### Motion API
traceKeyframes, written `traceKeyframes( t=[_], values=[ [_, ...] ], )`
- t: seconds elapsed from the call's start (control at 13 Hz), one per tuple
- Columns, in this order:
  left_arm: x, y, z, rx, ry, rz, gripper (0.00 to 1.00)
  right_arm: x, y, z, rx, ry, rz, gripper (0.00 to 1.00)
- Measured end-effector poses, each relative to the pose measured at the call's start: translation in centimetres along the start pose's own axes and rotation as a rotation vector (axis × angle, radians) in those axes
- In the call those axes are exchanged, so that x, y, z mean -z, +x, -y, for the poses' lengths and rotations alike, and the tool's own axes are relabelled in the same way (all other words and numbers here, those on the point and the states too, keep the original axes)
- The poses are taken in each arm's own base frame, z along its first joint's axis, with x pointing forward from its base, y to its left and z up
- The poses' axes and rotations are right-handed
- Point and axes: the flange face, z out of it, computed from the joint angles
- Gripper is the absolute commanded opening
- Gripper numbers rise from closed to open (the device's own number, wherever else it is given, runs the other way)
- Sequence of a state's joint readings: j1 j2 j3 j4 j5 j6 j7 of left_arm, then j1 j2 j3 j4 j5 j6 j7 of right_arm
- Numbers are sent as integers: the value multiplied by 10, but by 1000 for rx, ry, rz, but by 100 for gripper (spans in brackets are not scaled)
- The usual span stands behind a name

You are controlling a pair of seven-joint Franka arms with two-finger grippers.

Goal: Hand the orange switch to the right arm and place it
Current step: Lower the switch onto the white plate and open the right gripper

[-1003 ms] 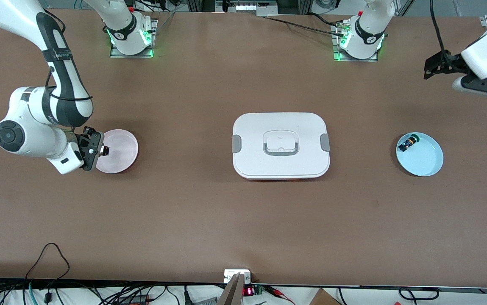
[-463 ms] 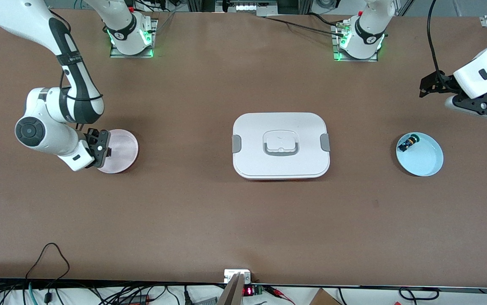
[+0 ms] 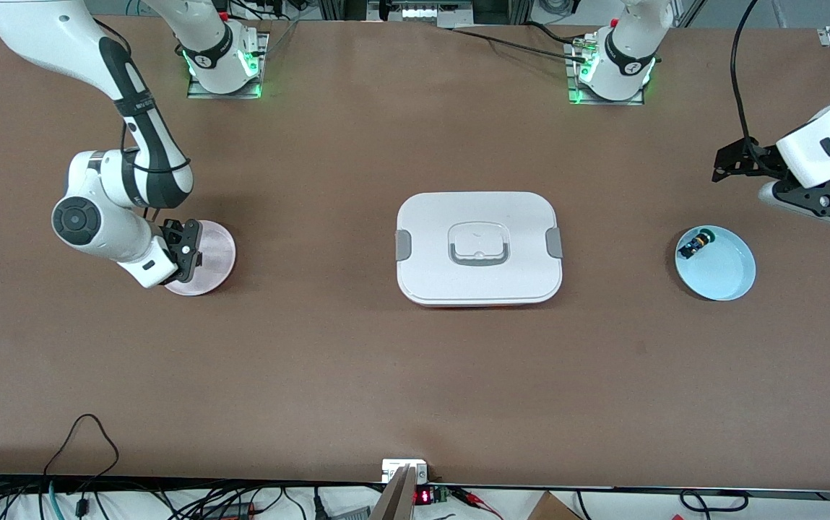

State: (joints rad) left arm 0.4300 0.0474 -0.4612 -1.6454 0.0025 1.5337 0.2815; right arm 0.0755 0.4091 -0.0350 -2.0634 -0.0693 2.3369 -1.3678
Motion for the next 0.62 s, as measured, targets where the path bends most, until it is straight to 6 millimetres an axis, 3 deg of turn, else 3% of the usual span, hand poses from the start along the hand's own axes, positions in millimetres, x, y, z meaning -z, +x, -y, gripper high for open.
traceKeyframes(
  t=[0.31,0.62],
  values=[
    [2,10,-36,-61,18,0,100,-27,0,16,10,-9,-1,33],
    [1,4,-10,-12,18,2,100,-37,-1,24,12,7,1,33]
  ],
)
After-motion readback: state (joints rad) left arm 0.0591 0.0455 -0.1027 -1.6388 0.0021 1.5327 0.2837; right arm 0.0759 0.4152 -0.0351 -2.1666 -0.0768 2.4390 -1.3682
